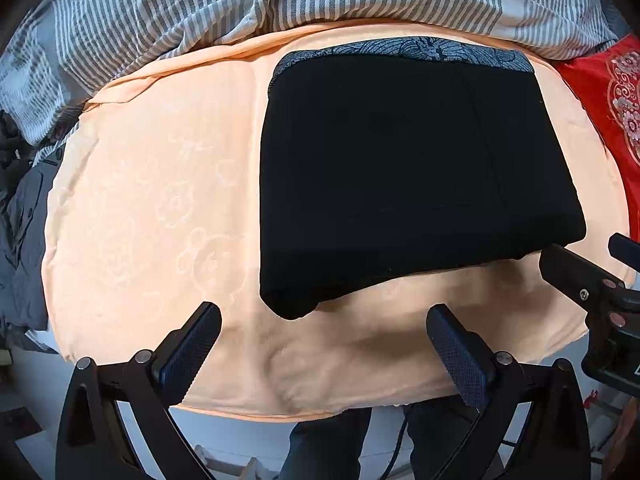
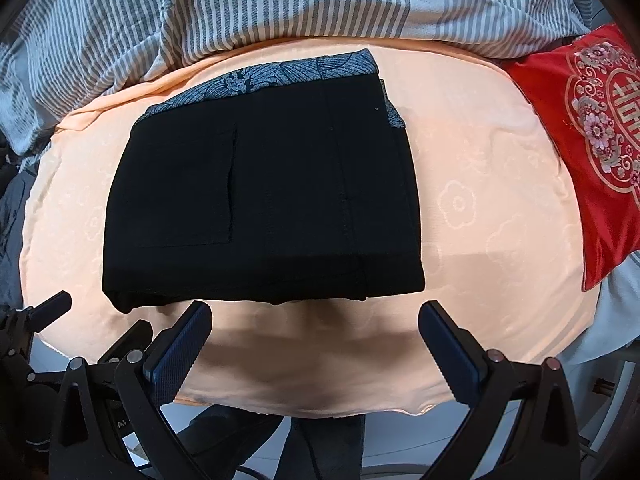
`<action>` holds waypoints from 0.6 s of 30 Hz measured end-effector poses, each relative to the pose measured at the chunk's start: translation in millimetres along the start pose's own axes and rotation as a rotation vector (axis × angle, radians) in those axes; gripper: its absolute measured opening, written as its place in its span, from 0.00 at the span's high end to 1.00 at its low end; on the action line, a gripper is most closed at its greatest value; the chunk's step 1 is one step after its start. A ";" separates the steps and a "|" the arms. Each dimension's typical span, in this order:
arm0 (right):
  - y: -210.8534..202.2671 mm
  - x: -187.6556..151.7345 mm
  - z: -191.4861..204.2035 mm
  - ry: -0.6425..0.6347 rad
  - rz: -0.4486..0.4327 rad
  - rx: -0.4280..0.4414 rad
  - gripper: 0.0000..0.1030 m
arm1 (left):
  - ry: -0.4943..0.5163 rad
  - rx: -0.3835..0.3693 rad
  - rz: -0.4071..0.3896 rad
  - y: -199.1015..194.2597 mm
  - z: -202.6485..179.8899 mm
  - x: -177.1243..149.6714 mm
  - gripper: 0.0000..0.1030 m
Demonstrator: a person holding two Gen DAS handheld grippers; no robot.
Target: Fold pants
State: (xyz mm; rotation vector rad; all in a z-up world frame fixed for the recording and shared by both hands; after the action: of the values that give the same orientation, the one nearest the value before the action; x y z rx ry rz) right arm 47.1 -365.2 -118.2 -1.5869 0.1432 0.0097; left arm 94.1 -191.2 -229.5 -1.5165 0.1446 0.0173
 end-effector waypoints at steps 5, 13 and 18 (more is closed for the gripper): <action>0.3 0.4 -0.2 0.003 0.001 -0.004 0.00 | 0.000 0.005 -0.007 -0.1 -0.3 -0.7 0.00; -0.5 -0.9 1.5 0.004 -0.004 -0.011 0.00 | -0.002 -0.004 -0.017 -0.4 4.9 2.8 0.00; 0.2 -0.5 2.1 0.003 -0.002 -0.015 0.00 | -0.013 -0.008 -0.020 0.0 6.8 4.7 0.00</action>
State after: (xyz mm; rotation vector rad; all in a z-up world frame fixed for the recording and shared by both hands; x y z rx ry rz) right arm 46.7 -363.1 -118.4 -1.6018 0.1447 0.0067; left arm 99.3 -184.7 -229.7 -1.5259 0.1192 0.0118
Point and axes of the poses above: each gripper's, at about its wrist camera, not at the fingertips, and y roughly the way its jaws point, z to its left, x to its top, the point moved 1 cm from there along y, roughly the way its jaws point, and after that the axes turned 13 degrees about z, right-handed, at the moved point
